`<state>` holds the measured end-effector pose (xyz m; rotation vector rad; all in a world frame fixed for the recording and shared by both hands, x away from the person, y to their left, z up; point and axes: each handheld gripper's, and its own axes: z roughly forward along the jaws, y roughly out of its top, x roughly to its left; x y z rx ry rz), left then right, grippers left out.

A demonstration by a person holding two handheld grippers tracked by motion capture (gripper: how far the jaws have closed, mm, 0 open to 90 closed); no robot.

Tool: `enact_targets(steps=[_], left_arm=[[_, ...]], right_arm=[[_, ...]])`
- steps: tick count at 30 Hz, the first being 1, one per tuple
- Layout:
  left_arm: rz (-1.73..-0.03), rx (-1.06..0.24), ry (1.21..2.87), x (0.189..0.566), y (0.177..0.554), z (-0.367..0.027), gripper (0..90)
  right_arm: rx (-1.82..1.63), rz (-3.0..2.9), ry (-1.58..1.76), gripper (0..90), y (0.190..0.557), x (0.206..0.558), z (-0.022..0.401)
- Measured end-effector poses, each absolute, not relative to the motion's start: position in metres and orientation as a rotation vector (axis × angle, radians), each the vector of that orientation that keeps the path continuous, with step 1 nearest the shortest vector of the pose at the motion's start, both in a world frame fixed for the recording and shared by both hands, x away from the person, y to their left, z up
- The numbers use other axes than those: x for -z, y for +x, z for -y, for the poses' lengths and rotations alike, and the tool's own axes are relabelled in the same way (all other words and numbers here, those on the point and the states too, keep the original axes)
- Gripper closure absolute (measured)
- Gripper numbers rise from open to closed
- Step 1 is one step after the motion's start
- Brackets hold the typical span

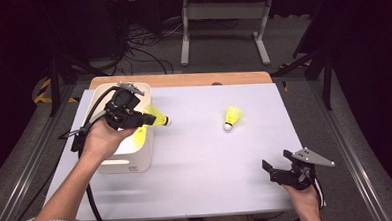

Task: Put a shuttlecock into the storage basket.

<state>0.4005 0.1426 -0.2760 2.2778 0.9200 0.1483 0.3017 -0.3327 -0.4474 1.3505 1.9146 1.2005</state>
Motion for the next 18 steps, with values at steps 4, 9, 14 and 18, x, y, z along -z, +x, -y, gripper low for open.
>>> enact_targets(steps=[4, 9, 14, 18], left_arm=[[-0.929, -0.153, 2.270, 0.275, 0.401, -0.145, 89.5], [-0.934, -0.163, 2.258, 0.273, 0.402, -0.149, 89.5], [-0.953, -0.173, 2.241, 0.270, 0.403, -0.155, 89.5], [-0.969, -0.184, 2.230, 0.269, 0.404, -0.159, 89.5]], right_arm=[[-1.183, -1.929, 1.338, 7.7, 0.303, 0.449, 0.330], [-1.178, -1.936, 1.331, 7.7, 0.303, 0.449, 0.329], [-1.176, -1.936, 1.334, 7.7, 0.303, 0.449, 0.330], [-1.177, -1.937, 1.332, 7.7, 0.303, 0.450, 0.330]])
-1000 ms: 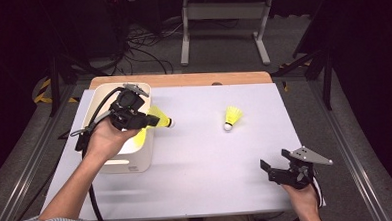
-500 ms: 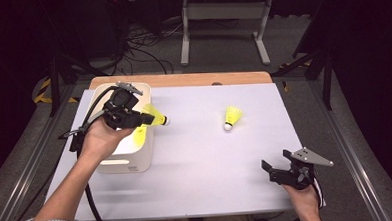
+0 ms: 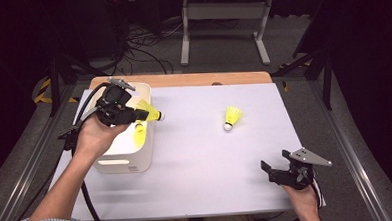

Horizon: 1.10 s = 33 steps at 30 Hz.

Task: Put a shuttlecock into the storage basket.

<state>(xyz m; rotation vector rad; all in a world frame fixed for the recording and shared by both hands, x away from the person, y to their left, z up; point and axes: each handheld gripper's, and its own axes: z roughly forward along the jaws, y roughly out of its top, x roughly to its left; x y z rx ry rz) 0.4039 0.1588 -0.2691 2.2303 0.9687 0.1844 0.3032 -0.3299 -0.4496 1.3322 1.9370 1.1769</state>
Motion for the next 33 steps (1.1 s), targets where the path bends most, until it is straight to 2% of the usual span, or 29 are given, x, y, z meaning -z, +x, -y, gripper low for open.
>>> enact_targets(steps=[33], left_arm=[[-1.087, -0.225, 2.140, 0.272, 0.410, -0.195, 89.5]], right_arm=[[-1.161, -1.948, 1.325, 7.8, 0.304, 0.451, 0.329]])
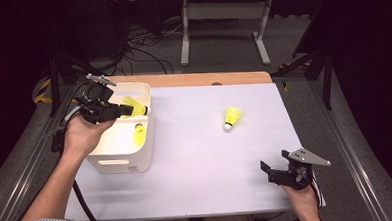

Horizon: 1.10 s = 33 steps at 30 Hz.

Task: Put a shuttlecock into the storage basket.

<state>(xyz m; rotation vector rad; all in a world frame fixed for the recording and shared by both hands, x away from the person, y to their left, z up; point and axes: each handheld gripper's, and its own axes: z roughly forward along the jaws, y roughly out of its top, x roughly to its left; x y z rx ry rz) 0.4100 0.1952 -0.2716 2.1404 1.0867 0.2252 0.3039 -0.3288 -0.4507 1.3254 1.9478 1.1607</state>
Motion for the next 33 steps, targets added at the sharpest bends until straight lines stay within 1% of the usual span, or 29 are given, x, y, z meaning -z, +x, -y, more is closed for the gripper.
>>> enact_targets(steps=[9, 15, 33], left_arm=[[-1.126, -0.232, 2.133, 0.277, 0.412, -0.204, 89.5], [-1.156, -0.262, 2.144, 0.284, 0.416, -0.207, 89.5], [-1.251, -0.252, 2.137, 0.310, 0.433, -0.210, 89.5]], right_arm=[[-1.164, -1.949, 1.323, 7.8, 0.304, 0.451, 0.329], [-1.163, -1.949, 1.325, 7.8, 0.304, 0.451, 0.329], [-1.169, -1.946, 1.326, 7.8, 0.304, 0.450, 0.330]])
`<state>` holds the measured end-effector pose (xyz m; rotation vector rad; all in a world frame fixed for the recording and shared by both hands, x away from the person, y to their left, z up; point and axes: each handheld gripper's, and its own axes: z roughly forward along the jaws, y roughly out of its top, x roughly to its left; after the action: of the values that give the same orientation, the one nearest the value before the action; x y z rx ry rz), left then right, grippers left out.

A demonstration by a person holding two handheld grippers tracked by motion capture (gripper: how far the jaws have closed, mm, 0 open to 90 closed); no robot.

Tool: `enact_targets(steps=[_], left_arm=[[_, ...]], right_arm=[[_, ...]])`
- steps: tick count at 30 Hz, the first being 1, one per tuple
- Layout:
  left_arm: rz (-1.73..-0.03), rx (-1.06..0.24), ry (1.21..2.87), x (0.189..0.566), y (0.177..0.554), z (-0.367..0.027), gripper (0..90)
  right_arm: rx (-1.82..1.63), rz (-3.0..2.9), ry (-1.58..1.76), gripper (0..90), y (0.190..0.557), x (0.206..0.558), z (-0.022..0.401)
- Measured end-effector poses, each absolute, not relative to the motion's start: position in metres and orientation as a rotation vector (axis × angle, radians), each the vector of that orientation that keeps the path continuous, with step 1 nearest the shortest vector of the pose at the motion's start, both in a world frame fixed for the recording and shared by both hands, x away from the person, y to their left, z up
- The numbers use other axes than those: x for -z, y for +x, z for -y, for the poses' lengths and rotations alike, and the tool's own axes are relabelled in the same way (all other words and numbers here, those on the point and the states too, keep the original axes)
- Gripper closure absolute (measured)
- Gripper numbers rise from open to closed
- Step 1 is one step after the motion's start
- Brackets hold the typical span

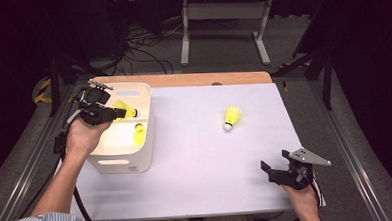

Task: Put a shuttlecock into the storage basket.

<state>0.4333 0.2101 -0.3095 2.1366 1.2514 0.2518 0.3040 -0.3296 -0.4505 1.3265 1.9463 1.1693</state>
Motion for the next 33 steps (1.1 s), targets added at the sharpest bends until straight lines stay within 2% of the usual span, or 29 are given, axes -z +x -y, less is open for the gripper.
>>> enact_targets(steps=[33], left_arm=[[-1.347, -0.171, 2.121, 0.341, 0.463, -0.203, 89.4]], right_arm=[[-1.171, -1.955, 1.328, 7.8, 0.304, 0.451, 0.329]])
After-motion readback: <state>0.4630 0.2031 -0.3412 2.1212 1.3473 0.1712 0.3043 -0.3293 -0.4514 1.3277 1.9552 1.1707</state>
